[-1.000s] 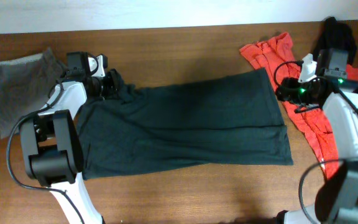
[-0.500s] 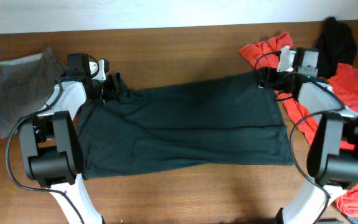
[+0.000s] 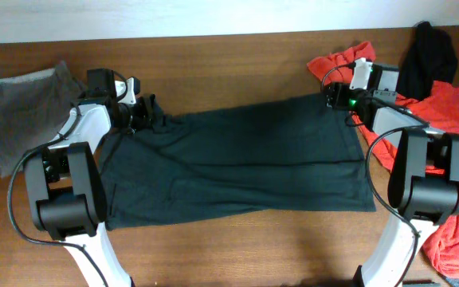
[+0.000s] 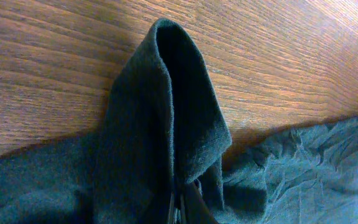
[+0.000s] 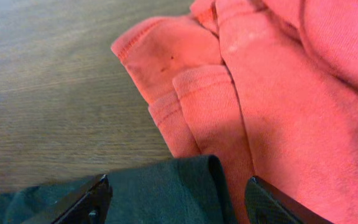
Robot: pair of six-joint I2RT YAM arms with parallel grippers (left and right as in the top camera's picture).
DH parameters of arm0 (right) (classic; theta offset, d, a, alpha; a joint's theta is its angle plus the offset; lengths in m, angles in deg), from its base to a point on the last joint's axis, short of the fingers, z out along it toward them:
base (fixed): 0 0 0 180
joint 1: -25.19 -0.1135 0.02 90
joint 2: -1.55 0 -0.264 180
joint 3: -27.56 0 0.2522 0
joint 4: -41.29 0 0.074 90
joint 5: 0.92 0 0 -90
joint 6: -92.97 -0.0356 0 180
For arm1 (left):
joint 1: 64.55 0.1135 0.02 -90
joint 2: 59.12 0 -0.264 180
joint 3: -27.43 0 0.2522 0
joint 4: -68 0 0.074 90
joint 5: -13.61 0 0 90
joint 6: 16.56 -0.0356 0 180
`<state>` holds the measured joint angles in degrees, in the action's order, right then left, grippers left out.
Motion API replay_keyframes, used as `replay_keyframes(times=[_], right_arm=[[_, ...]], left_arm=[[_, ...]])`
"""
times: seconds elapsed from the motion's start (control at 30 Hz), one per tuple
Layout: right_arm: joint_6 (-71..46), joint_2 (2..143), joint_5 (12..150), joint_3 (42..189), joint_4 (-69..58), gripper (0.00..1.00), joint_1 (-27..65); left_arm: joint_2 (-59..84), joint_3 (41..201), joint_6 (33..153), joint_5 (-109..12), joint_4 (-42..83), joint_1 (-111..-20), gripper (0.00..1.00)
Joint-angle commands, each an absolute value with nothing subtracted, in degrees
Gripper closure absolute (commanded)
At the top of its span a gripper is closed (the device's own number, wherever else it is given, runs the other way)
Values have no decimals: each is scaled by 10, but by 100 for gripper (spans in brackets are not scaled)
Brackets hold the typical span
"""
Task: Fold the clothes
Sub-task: 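Fold the top edge down over the shirt with both grippers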
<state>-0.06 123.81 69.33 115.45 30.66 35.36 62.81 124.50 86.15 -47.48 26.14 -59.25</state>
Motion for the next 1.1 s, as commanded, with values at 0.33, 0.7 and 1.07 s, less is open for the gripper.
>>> replay_keyframes(times=[0.33, 0.7, 1.07], right_arm=[[-5, 1258, 669, 1159, 300, 28, 349], [-5, 1258, 670, 1159, 300, 83, 349], [-55, 1198, 697, 1161, 236, 96, 376]], left_arm=[[607, 1250, 862, -492, 259, -592, 99], [607, 1250, 862, -492, 259, -592, 99], [574, 1250, 862, -492, 256, -582, 99]])
